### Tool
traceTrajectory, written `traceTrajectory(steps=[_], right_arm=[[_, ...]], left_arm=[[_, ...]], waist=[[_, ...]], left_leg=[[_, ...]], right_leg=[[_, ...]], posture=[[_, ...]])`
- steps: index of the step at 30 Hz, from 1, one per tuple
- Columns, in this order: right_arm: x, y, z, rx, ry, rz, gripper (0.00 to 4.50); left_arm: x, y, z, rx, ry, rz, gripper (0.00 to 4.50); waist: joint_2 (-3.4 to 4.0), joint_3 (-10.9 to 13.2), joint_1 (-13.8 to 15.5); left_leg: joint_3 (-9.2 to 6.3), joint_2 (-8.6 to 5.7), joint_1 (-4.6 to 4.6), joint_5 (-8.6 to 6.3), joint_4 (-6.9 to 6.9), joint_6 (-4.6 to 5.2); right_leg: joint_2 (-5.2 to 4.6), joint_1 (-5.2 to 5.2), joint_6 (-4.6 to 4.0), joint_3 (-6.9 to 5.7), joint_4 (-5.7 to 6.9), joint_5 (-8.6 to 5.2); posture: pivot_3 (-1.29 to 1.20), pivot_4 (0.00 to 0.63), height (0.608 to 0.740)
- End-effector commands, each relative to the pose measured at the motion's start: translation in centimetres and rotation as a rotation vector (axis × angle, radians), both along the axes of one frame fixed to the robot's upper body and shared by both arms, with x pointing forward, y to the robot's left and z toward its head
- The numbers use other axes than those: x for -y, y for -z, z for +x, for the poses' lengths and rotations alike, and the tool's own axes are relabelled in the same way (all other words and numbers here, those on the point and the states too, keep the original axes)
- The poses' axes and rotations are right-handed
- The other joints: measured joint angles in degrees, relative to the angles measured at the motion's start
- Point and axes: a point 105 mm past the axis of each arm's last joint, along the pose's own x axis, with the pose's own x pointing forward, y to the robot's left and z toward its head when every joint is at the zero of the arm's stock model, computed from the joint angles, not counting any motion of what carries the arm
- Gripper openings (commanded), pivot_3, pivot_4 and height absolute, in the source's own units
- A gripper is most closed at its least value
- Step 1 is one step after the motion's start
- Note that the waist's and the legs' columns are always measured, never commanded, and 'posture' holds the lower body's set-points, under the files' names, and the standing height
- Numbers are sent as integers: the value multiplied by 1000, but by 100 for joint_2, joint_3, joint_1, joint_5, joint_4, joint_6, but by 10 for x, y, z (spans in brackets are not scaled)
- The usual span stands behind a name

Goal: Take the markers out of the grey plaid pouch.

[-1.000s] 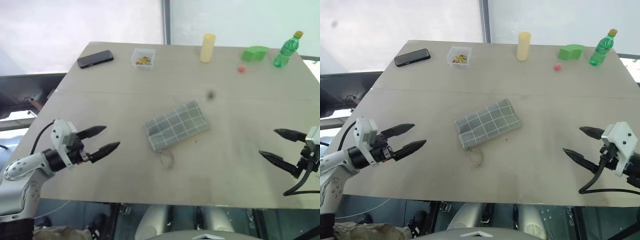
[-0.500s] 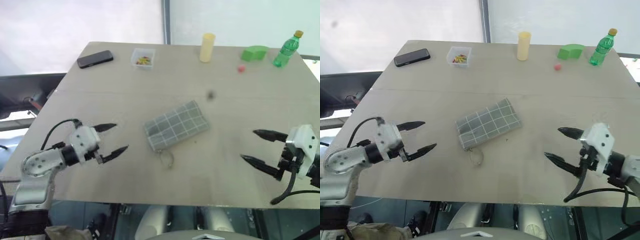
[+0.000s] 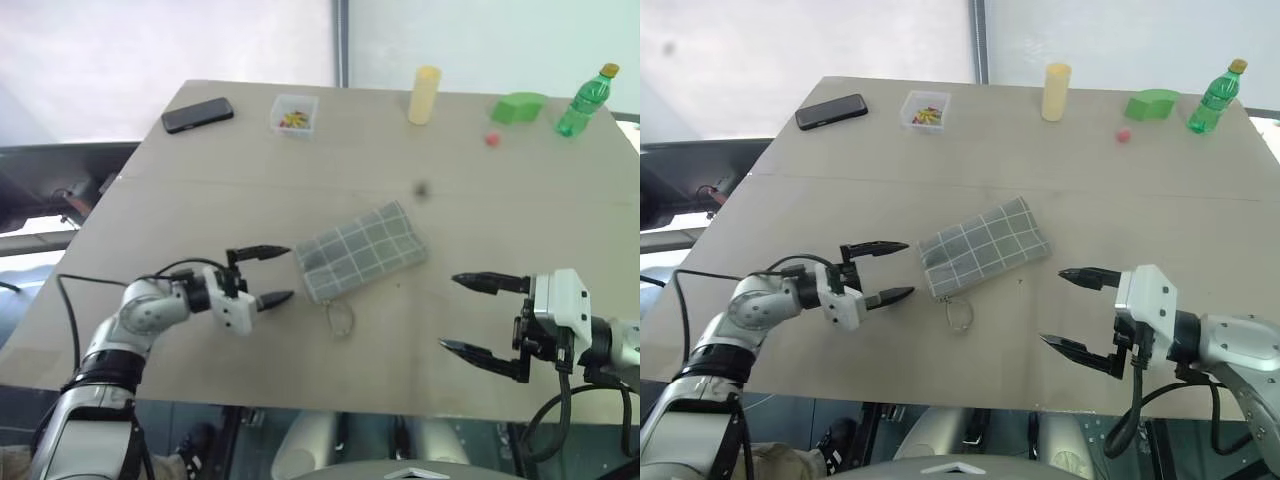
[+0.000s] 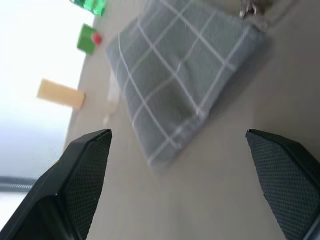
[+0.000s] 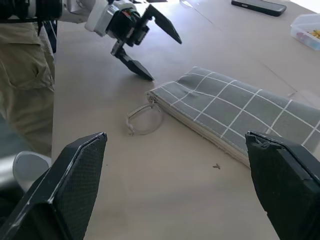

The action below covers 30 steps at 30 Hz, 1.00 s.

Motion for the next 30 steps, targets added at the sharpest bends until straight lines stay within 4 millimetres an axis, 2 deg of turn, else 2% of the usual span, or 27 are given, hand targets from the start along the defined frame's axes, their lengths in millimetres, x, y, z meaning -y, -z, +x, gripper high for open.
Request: traceTrajectory(steps=[1,7,8,9,13,17,20,22,25,27,30], right_arm=[[-5,-7,-8,48,-16,13,4500],[-5,-4,-12,48,17,15,4500],[-5,-3,-13,47,20,14,4500],[-5,-3,-13,47,23,14,4500],[-6,-1,-13,48,36,13,4500],[-6,1,-11,52,82,0,4500],[-2,6,-5,62,177,-72,4500],[-3,0,3,75,260,-71,4500],[-6,-13,13,59,305,-13,4500],[-9,-24,18,63,304,12,4500],[-11,-40,27,95,310,32,4500]], left_arm=[[12,15,-1,-5,41,35,4457],[31,20,9,42,65,52,4457],[37,20,12,53,72,57,3969],[42,20,14,59,82,58,3792],[56,24,15,59,125,53,1973],[64,21,19,61,127,10,82],[79,1,25,19,77,-161,8],[93,-26,29,-144,27,-402,8],[104,-50,23,-424,74,-611,8],[107,-59,17,-580,121,-693,8],[107,-61,10,-738,144,-743,8]], waist=[[2,-3,1],[7,-11,8],[8,-11,9],[8,-11,10],[7,-12,9],[48,-47,42],[66,-58,61],[65,-57,47],[27,-30,-44],[12,-21,-136],[15,-21,-200]], left_leg=[[1,0,1,0,2,0],[6,2,13,-8,22,-16],[9,2,13,-10,30,-20],[10,2,13,-11,36,-21],[19,2,9,-14,60,-17],[25,1,9,-17,70,-14],[33,4,10,-18,76,-13],[36,7,6,-17,83,-13],[46,9,-7,-24,97,0],[45,15,-7,-21,97,6],[44,18,-3,-12,92,28]], right_leg=[[0,0,2,0,2,1],[-3,16,21,-1,16,13],[-5,21,26,-3,16,15],[-7,25,30,-4,16,18],[-16,30,47,-6,14,28],[-23,34,55,-9,14,32],[-29,39,57,-12,18,33],[-35,39,56,-20,17,33],[-51,29,54,-37,15,35],[-51,28,54,-49,15,35],[-48,29,55,-53,14,35]], posture=[[0,150,740],[0,150,740],[0,150,740],[0,150,740],[0,150,740],[0,150,740],[0,150,740],[0,150,740],[0,150,740],[0,150,740],[0,150,740]])
